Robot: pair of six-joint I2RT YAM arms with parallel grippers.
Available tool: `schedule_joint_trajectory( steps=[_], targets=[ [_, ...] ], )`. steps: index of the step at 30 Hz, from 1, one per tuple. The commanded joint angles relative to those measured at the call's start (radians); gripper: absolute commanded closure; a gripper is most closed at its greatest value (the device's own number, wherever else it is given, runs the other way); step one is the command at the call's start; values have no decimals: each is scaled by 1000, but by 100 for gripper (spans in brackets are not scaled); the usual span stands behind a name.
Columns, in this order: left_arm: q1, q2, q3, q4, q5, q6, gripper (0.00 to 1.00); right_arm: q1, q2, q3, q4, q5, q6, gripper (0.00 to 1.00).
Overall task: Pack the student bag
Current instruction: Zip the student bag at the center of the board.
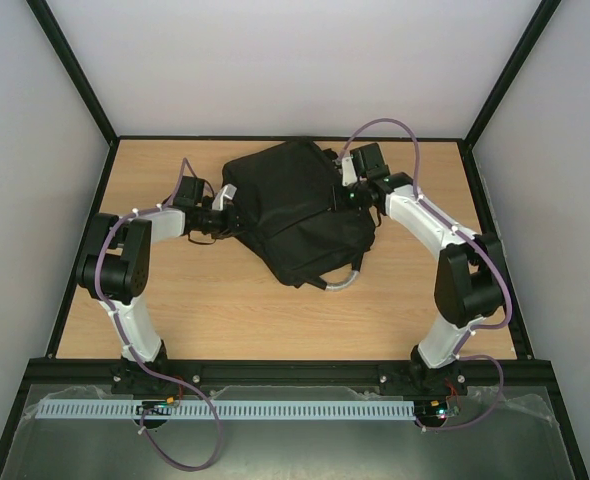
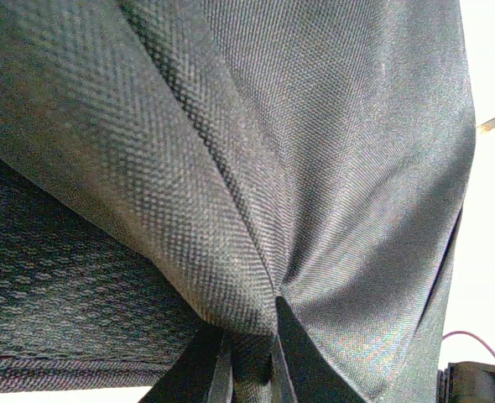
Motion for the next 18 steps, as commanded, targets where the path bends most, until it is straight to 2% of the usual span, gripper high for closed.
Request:
schedule_joint_trajectory(
  steps=[1,18],
  targets=[
    [9,-14,-7,-91,-19,39,98,-50,-32,-8,16,60,-18,99],
    [12,-21,-7,-109,-31,62,98,-128,-31,-56,26,113,-35,99]
  ],
)
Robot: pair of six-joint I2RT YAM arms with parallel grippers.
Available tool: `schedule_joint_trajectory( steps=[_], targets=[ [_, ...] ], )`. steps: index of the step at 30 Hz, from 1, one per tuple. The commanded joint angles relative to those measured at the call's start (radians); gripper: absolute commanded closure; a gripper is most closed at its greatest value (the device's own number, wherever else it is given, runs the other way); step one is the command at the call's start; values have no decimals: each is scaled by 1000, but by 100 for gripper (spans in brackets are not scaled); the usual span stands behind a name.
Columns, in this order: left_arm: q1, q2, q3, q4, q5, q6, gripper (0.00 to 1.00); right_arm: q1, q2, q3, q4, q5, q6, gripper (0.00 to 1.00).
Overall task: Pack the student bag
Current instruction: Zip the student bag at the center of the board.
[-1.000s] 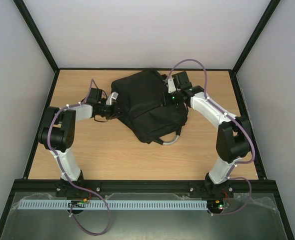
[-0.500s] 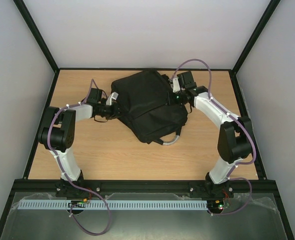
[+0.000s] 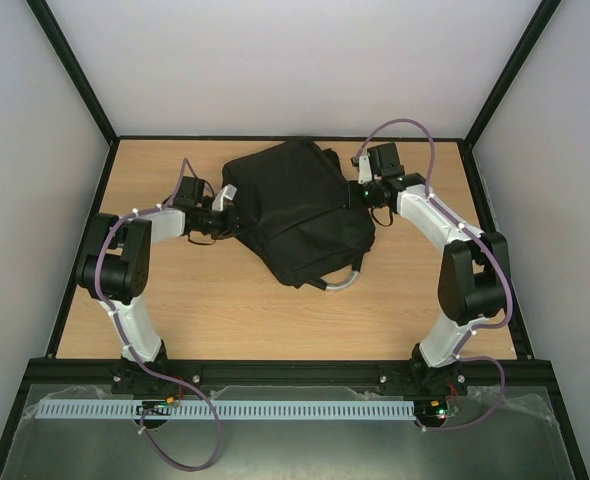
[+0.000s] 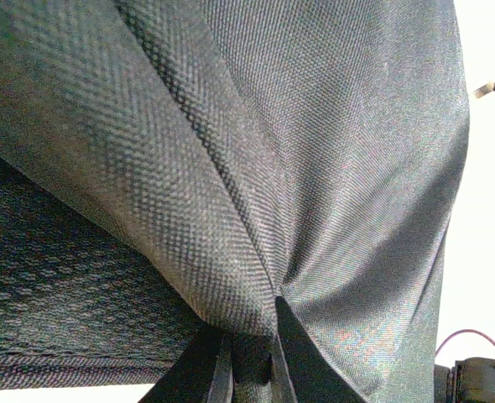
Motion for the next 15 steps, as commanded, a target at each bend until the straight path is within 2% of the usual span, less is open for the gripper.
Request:
schedule_joint_trajectory(
  steps=[1,15],
  targets=[
    [12,-23,-8,-97,-26,42,98,-31,-31,-24,0,107,-22,99],
    [11,-32,-7,-100,-28,46,98,-82,-29,-38,8,135,-3,99]
  ],
)
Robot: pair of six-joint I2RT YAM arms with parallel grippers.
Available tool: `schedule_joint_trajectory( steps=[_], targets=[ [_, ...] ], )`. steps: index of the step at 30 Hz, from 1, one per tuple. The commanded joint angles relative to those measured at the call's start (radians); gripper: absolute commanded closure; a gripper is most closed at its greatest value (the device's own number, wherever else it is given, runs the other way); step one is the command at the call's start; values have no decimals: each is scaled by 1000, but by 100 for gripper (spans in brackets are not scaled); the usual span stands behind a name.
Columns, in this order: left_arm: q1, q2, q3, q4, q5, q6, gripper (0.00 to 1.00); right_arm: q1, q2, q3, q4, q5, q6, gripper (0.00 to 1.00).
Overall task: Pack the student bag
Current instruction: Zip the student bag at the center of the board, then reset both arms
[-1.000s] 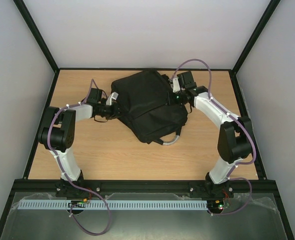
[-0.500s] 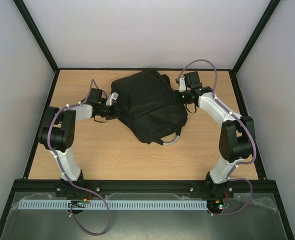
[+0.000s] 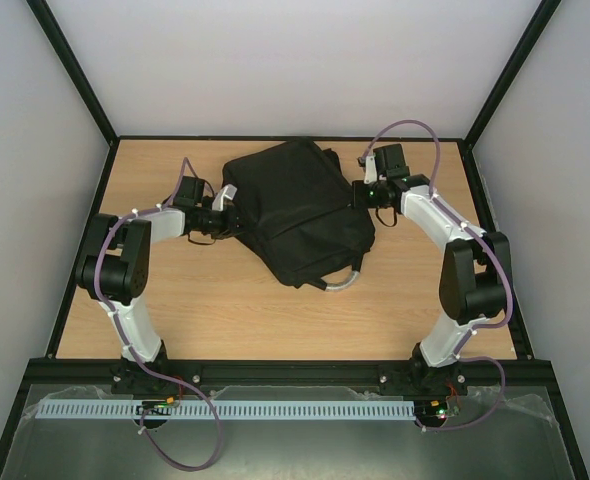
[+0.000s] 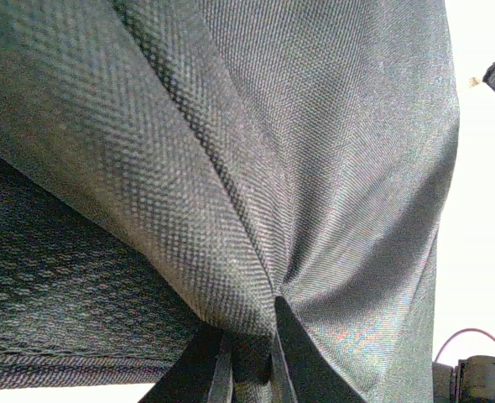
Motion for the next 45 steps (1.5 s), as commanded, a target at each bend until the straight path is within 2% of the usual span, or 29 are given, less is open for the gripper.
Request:
schedule_joint_trajectory(
  steps=[1,5,7,9,11,13,17,19,23,26,27,28,29,30,34,38,41,45],
  targets=[
    [12,-27,-7,-96,-27,37,98,-50,-30,-13,-15,115,-6,99],
    [12,-28,-2,-101,-26,46,98,-52,-31,-11,-21,122,-13,97],
    [12,-31,5,-108,-26,53,97,-54,-36,-9,-24,134,-16,90],
    [12,-34,14,-118,-28,62,93,-63,-42,-8,-26,137,-16,80],
    [12,-42,25,-133,-29,77,90,-75,-52,-11,-27,142,-15,61],
    [12,-54,36,-152,-30,102,84,-89,-65,-17,-28,135,-23,52],
    [15,-92,50,-200,-51,161,59,-97,-102,-56,-24,90,-50,35],
    [24,-121,49,-221,-70,188,52,-97,-121,-72,-27,53,-69,29],
    [71,-173,49,-276,-89,240,42,-97,-158,-68,-31,70,-100,1],
    [132,-207,58,-305,-93,268,36,-97,-171,-10,-54,108,-133,1],
    [156,-215,73,-321,-92,290,31,-98,-172,19,-67,116,-140,1],
    [182,-216,109,-355,-95,327,22,-98,-171,53,-93,103,-152,1],
    [209,-209,164,-400,-104,378,5,-100,-166,93,-126,63,-182,1],
    [238,-197,228,-454,-120,422,1,-100,-159,137,-170,33,-214,1],
    [361,-125,531,-636,-105,533,1,-100,-147,260,-243,80,-195,1],
    [422,-107,738,-740,26,670,1,-104,-113,378,-283,162,-101,1],
    [416,-180,764,-676,-9,681,1,-111,-125,426,-300,170,-16,1],
    [410,-257,736,-646,-82,642,1,-111,-192,369,-264,231,11,1]
  ],
)
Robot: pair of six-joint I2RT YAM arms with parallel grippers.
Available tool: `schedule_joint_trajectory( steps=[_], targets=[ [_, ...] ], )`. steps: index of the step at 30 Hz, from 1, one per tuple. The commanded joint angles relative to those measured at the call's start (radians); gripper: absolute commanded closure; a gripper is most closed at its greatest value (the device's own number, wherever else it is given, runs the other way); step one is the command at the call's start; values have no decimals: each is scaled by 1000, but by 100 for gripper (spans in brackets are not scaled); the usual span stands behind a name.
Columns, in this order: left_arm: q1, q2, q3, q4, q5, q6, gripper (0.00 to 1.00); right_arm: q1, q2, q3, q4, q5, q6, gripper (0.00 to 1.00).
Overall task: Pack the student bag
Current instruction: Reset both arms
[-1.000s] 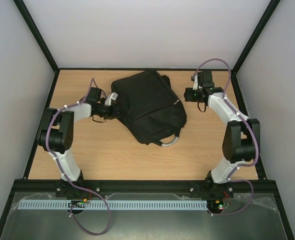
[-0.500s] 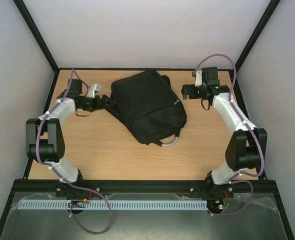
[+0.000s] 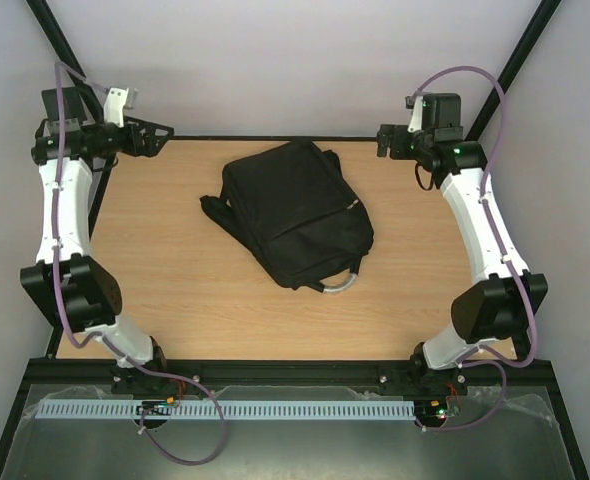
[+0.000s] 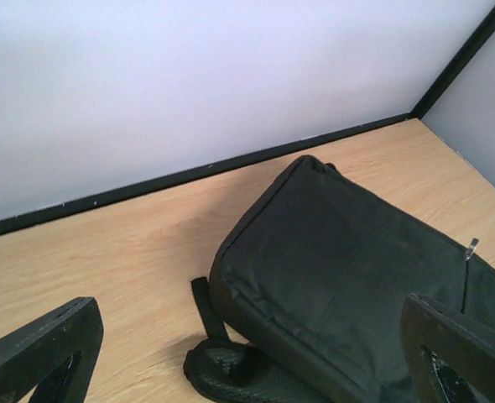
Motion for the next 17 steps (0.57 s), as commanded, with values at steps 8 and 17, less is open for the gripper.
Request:
schedule_joint_trajectory(
  steps=[8,17],
  targets=[
    [-36,-271,-493,251,-79,-222,1,-5,-197,-328,42,167,163,1],
    [-40,-298,-550,192,-125,-146,1,-4,-187,-335,52,168,147,1]
  ],
)
